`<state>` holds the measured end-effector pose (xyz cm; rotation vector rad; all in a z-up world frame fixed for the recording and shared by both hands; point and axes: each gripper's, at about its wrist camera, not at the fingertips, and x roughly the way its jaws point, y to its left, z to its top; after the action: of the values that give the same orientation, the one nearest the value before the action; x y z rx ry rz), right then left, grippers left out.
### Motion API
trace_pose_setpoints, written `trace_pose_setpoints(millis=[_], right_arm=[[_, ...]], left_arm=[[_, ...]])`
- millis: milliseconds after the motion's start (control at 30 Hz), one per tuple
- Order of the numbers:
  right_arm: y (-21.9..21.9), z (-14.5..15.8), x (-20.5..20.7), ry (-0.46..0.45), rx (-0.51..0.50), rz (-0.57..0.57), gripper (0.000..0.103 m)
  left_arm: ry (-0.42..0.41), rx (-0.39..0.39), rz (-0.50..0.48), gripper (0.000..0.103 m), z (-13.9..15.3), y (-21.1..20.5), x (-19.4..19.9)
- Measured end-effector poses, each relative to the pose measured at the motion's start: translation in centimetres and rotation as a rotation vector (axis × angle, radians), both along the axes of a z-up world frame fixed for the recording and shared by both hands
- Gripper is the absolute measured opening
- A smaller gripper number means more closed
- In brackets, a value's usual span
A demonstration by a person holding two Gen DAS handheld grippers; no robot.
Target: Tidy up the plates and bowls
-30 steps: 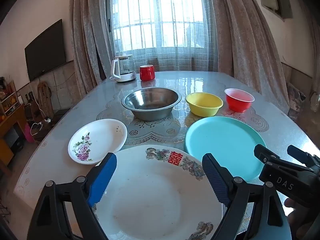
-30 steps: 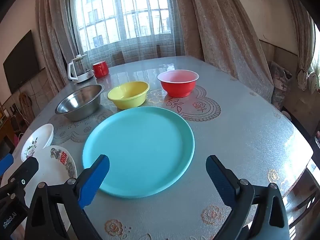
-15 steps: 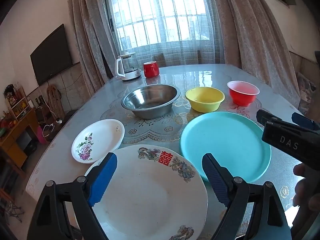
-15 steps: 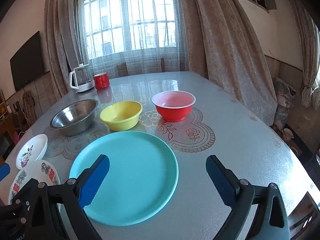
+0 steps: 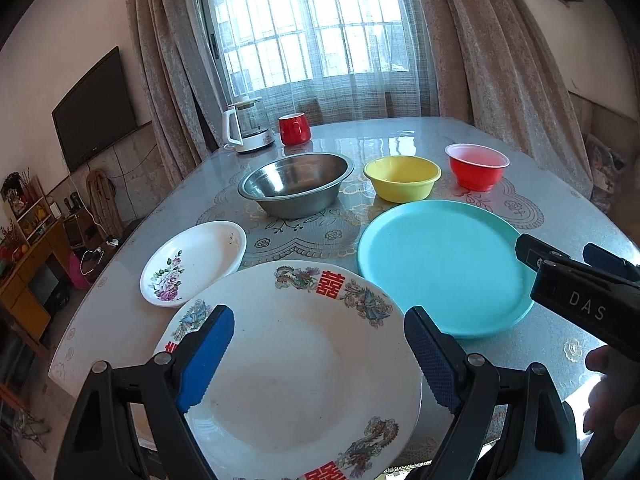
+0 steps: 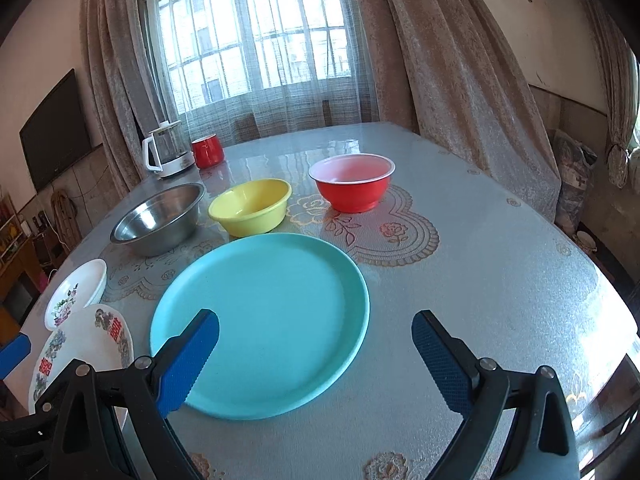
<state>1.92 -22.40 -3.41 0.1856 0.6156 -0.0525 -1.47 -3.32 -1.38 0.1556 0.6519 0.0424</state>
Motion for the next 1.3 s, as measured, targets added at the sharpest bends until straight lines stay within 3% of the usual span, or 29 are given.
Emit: trace_pose_setpoints(millis=[200,467,700,1300], right_arm=[[0.9,0.5,-1.4,-0.029,-0.02,-0.044,0.099],[3.5,0.7,-2.2,-0.008,-0.089,-0.003,0.099],[4.7,1.4,-2.5,-0.01,-0.123,0.009,0.099],[2.5,0.4,-2.2,0.01,-0.05,-0.029,0.099]], left_arm=[[-0.001,-0.013,-0.036,0.088,-1.0,1.5,-0.8],[-0.018,-0.093,-0.035,0.088,-1.0,3.6,-1.7],[-0.05,-0.112,-0.044,0.088,-0.3,4.1,-1.9],[-0.027,-0.094,-0.093,0.088,-0.5,2.7,-0.4]])
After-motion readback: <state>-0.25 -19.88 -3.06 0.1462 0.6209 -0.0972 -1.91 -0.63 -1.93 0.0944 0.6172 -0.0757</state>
